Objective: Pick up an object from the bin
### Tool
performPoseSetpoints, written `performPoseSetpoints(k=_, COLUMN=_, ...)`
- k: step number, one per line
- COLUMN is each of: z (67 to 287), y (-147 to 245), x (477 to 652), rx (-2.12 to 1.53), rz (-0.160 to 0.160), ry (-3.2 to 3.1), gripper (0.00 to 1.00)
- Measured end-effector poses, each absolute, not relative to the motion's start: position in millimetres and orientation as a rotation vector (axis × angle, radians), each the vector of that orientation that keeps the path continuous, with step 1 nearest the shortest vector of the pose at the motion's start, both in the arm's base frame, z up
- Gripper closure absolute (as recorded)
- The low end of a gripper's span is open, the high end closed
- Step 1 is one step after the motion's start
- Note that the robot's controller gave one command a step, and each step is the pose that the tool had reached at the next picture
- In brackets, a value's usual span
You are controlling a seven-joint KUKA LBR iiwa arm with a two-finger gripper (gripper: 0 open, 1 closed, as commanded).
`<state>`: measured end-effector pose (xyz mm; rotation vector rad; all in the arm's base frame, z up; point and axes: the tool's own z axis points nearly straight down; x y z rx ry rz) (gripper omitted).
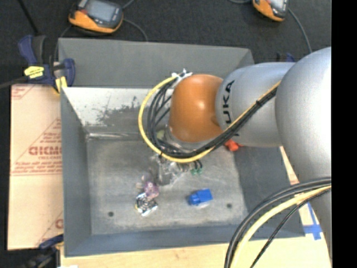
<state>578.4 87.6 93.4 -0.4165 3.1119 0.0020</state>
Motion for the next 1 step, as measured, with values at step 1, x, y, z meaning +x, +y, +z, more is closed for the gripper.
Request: performPoseSetpoints(k=1, z=93.4, y=87.6, x=578.4, rx=-0.414, rz=0.002, ry=3.112, gripper=0.0)
